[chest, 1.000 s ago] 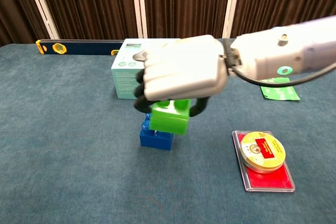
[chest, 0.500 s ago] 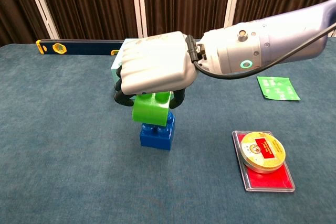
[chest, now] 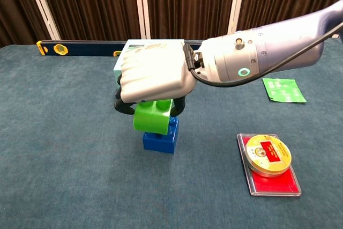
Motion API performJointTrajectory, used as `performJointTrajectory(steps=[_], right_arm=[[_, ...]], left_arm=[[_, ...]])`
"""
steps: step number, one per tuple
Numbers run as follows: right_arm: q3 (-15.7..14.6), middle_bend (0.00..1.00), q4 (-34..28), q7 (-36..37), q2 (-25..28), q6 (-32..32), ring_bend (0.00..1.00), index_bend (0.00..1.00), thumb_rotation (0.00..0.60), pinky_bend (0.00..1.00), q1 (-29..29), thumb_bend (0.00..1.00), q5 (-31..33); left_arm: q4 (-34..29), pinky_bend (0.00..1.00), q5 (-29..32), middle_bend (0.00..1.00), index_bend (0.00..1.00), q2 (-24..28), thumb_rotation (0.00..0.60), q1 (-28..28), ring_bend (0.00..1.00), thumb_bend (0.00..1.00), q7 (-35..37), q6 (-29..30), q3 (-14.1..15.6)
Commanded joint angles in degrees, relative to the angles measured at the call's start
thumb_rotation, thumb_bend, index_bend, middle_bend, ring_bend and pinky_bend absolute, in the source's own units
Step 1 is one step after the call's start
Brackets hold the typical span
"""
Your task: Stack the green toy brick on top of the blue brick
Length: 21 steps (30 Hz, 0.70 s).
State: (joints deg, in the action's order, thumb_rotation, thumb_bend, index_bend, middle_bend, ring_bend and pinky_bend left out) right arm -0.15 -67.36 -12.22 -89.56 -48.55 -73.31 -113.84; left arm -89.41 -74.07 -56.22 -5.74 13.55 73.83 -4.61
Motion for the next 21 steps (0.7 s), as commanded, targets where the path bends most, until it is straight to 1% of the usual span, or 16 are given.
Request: performJointTrajectory(steps=[1, 12, 21], right_arm=[[-0.41, 0.55, 0.05, -0.08, -0.21, 0.37, 0.42, 0.43, 0.600, 0.59, -0.13, 0.27, 0.34], [-1.17, 0.55, 0.45, 0.23, -0.62, 0.85, 0.42, 0.43, 0.600, 0.59, -0.69, 0.27, 1.56], [-0.63, 0.55, -0.38, -0.59, -0.54, 1.73, 0.42, 0.43, 0.600, 0.59, -1.05, 0.27, 3.32]], left_arm=[[0.06, 0.00, 0.05, 0.00, 0.00, -0.02, 0.600, 0.00, 0.00, 0.00, 0.07, -0.04, -0.03], [0.36, 0.00, 0.09, 0.00, 0.00, -0.10, 0.600, -0.09, 0.00, 0.00, 0.21, -0.38, -0.10], [0.33, 0.00, 0.17, 0.00, 0.00, -0.05, 0.600, -0.22, 0.00, 0.00, 0.13, -0.65, -0.17]])
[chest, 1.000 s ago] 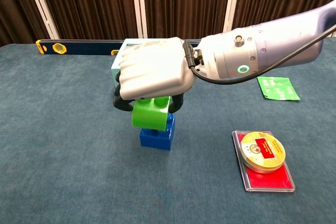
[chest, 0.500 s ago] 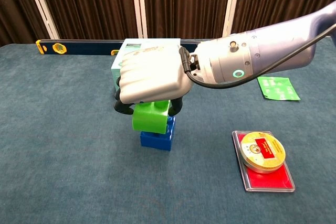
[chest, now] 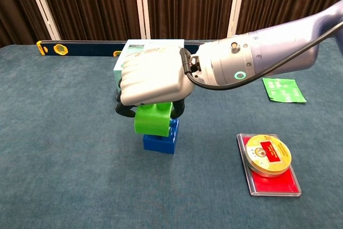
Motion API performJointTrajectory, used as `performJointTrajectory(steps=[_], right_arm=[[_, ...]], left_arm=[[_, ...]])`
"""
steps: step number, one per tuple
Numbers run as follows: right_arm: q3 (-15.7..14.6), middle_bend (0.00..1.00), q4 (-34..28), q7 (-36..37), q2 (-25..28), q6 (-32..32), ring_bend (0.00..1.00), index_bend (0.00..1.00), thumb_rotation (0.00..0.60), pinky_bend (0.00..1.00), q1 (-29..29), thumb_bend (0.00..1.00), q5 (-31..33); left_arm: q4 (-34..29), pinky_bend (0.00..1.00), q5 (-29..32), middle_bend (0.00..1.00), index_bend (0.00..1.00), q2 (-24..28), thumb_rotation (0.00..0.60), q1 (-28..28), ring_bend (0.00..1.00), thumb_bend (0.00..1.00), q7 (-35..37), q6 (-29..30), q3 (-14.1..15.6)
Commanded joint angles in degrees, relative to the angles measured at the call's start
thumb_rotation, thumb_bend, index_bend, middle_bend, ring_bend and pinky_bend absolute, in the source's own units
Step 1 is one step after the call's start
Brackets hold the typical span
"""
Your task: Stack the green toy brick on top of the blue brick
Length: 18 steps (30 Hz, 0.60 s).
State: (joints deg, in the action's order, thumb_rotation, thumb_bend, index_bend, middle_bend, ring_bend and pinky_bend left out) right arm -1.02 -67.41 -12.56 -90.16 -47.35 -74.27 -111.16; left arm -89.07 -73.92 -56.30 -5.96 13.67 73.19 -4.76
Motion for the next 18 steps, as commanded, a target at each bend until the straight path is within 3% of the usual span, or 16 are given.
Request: performJointTrajectory(steps=[1, 18], right_arm=[[0.31, 0.55, -0.47, -0.31, 0.10, 0.73, 0.42, 0.43, 0.600, 0.59, -0.08, 0.27, 0.90], [1.39, 0.55, -2.61, -3.38, 1.28, 3.62, 0.42, 0.43, 0.600, 0.59, -0.17, 0.27, 4.53]], left_arm=[[-0.02, 0.00, 0.00, 0.00, 0.00, 0.04, 0.600, 0.00, 0.00, 0.00, 0.03, -0.02, -0.01], [0.08, 0.00, -0.47, 0.00, 0.00, 0.12, 0.600, 0.08, 0.00, 0.00, 0.43, 0.17, 0.04]])
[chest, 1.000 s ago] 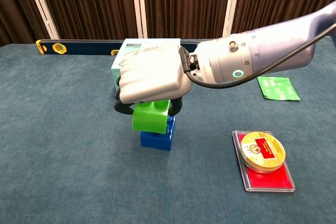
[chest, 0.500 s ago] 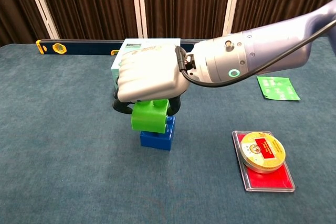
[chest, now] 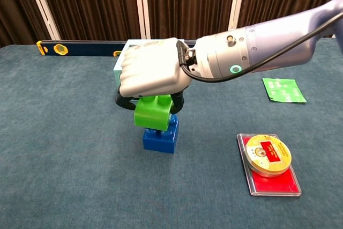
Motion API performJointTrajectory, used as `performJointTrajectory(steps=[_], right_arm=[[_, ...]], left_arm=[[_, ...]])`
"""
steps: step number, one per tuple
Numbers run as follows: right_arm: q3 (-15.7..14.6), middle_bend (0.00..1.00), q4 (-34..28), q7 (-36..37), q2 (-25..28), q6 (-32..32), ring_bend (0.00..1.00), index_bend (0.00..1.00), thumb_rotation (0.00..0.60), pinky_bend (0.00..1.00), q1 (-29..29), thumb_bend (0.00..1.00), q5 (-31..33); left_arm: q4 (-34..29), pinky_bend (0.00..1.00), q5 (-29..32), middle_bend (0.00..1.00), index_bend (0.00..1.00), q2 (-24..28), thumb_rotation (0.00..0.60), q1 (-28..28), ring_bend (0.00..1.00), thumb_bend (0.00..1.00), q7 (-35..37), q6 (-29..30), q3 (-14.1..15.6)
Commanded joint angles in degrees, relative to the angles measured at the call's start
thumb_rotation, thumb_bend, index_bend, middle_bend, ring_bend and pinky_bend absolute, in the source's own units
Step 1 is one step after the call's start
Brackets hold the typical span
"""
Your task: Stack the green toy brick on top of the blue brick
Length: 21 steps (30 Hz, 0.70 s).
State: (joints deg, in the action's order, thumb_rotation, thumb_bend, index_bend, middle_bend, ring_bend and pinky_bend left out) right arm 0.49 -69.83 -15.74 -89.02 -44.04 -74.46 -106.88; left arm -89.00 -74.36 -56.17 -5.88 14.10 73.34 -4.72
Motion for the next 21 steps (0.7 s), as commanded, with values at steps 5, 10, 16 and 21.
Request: performJointTrajectory(steps=[5, 10, 16, 21], right_arm=[[-0.36, 0.55, -0.63, -0.16, 0.26, 0.73, 0.42, 0.43, 0.600, 0.59, 0.21, 0.27, 0.86], [-0.64, 0.55, -1.42, -0.01, 0.48, 0.61, 0.42, 0.43, 0.600, 0.59, 0.17, 0.27, 0.88], [-0.54, 0.55, -1.93, -0.26, 0.74, 0.73, 0.42, 0.43, 0.600, 0.59, 0.13, 0.27, 1.36], [-0.86, 0.55, -2.02, -0.71, 0.79, 0.93, 0.42, 0.43, 0.600, 0.59, 0.19, 0.27, 1.44]], left_arm=[[-0.13, 0.00, -0.09, 0.00, 0.00, 0.03, 0.600, 0.00, 0.00, 0.00, -0.13, 0.13, -0.03], [-0.12, 0.00, -0.04, 0.00, 0.00, -0.06, 0.600, -0.04, 0.00, 0.00, -0.35, 0.04, 0.01], [-0.12, 0.00, -0.02, 0.00, 0.00, -0.08, 0.600, -0.10, 0.00, 0.00, -0.49, -0.05, 0.00], [-0.05, 0.00, -0.13, 0.00, 0.00, -0.09, 0.600, -0.09, 0.00, 0.00, -0.43, -0.01, 0.02]])
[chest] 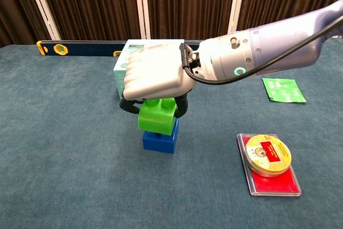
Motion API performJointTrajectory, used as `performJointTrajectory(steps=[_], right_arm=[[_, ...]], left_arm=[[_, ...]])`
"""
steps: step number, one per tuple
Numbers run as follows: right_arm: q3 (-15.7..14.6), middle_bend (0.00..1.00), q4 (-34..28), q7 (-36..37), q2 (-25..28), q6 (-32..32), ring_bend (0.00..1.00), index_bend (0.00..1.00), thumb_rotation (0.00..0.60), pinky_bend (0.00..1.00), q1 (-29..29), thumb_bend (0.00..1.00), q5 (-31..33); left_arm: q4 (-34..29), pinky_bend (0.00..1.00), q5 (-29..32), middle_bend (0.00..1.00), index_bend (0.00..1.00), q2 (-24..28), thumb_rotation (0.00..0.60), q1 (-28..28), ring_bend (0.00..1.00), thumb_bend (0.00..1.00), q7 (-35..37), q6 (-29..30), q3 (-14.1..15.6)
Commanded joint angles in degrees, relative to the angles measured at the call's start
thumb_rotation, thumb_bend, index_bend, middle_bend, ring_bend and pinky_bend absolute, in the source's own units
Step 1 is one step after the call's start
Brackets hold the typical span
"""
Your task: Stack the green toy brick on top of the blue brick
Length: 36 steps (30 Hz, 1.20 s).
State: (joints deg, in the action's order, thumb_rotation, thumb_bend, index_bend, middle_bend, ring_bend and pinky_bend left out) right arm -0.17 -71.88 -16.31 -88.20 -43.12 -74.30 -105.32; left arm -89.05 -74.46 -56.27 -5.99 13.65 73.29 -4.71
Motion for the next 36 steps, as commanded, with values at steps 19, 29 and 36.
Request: performJointTrajectory(steps=[19, 29, 36], right_arm=[[-1.85, 0.55, 2.69, 0.81, -1.87, -1.10, 0.42, 0.43, 0.600, 0.59, 0.53, 0.27, -0.83], [-2.41, 0.55, 4.55, 1.27, -3.10, -1.60, 0.42, 0.43, 0.600, 0.59, 0.87, 0.26, -0.92], [-2.78, 0.44, 4.25, 1.97, -2.42, -1.64, 0.41, 0.33, 0.600, 0.59, 0.63, 0.05, -1.20]], left_arm=[[0.09, 0.00, 0.29, 0.00, 0.00, -0.23, 0.600, -0.20, 0.00, 0.00, -0.60, -0.41, 0.01], [0.21, 0.00, 0.52, 0.00, 0.00, -0.35, 0.600, -0.36, 0.00, 0.00, -0.91, -0.74, -0.01], [0.30, 0.00, 0.34, 0.00, 0.00, -0.36, 0.600, -0.37, 0.00, 0.00, -0.69, -0.70, 0.01]])
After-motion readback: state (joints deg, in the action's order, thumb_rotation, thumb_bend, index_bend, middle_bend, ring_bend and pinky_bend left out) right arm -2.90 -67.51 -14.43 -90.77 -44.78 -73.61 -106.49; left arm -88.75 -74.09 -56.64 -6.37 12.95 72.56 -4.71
